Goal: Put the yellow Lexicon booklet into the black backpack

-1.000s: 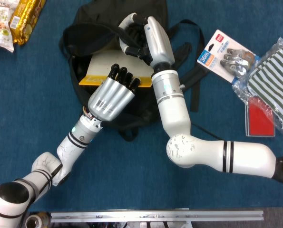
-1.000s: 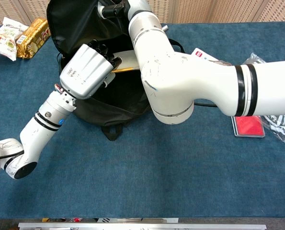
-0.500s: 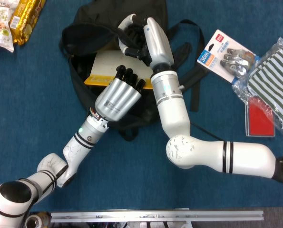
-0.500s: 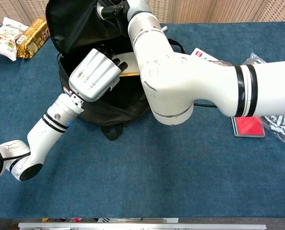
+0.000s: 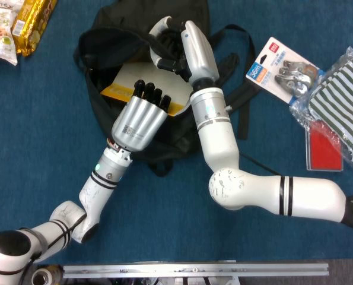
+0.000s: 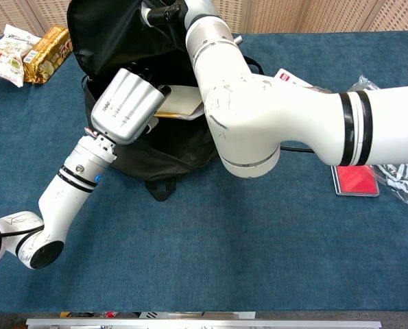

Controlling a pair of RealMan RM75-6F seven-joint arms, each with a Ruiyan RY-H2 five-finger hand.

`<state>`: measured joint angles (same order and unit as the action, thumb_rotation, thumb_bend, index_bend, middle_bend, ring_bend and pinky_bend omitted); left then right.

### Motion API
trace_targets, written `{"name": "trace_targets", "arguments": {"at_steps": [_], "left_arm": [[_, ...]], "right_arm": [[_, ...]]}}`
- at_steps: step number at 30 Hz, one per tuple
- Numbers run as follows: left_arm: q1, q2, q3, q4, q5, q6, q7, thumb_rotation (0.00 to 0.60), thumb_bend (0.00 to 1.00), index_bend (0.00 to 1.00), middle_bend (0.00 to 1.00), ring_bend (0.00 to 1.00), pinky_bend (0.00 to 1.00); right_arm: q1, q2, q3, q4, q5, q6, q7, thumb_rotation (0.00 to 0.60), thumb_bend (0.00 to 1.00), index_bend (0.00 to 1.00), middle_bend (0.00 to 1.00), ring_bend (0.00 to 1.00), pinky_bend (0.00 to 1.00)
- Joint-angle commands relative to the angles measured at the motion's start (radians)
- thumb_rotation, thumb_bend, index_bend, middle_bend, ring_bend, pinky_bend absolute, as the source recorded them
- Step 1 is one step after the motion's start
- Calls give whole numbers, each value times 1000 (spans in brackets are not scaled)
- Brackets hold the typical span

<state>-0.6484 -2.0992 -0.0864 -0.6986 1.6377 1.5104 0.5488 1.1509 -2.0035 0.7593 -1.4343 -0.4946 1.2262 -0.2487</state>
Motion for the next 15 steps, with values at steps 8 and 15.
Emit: {"name": "trace_targets", "arguments": {"at_steps": [8,15], "left_arm": [[71,86,-2,-272,-55,-32,198,600,115,371,484,364,386],[123,178,-13,-499,-111,-49,326,600,109,268,390,303,358]], "right_arm": [[-6,6,-7,-7,-6,4,-2,600,729,823,700,703,924],[-17,19,-16,-21,-6,2,-10,600,730,823,700,703,924]]}}
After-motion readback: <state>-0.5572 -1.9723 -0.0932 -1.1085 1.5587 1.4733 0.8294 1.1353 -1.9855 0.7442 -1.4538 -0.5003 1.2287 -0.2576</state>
